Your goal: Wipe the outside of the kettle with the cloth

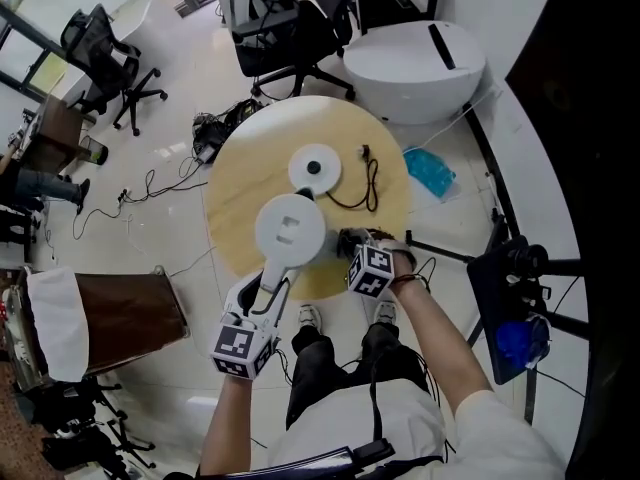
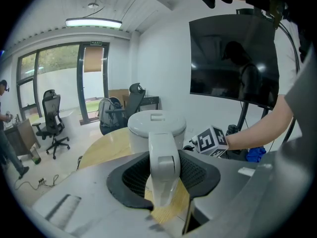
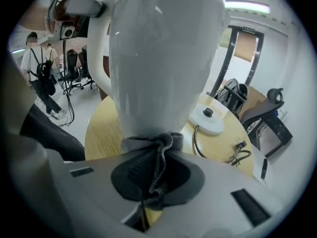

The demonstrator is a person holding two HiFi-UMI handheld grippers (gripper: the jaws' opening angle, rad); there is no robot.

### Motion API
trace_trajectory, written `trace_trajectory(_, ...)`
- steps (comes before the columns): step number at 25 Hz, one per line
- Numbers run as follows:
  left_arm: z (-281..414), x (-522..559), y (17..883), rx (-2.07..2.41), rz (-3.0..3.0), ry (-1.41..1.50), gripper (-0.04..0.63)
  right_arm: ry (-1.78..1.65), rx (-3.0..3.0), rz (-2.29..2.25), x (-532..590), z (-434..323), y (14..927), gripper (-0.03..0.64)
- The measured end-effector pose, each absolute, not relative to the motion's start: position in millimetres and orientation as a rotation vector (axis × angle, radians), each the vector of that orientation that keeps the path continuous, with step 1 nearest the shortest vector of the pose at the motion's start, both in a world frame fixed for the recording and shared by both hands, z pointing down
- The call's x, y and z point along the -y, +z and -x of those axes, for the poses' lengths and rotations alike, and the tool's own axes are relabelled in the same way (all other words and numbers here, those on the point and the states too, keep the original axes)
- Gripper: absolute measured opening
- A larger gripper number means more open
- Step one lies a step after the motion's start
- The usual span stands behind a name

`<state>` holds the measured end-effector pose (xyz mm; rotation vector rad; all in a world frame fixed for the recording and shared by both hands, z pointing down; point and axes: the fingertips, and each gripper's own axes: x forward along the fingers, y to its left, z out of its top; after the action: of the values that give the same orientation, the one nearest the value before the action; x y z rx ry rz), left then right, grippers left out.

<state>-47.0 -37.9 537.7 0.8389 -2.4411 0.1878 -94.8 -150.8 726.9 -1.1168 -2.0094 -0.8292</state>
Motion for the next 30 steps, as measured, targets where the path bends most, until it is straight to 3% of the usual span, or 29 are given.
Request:
trace_trajectory(8, 46.7, 37.8, 539.2, 2.44, -0.837, 0.19, 0.166, -0.971, 1.94, 1.202, 152.9, 114.4, 735.3, 0.032)
trace_trajectory(13, 45.9, 37.7, 538.7, 2.44, -0.832, 0.193, 0.166, -1.051, 2.154, 1.246, 150.1, 120.6, 641.0, 0.032)
trace_trajectory(20, 46.1, 38.4, 540.2, 2.44, -0.836, 0.195, 0.167, -1.435, 2.279, 1.242, 146.0, 138.1, 540.0, 0.032)
trace_trajectory(30, 45.2, 42.2, 542.4, 2.439, -0.826, 0.191, 0.166, -1.519, 2.065, 1.321, 134.6, 169.8, 637.5, 0.032)
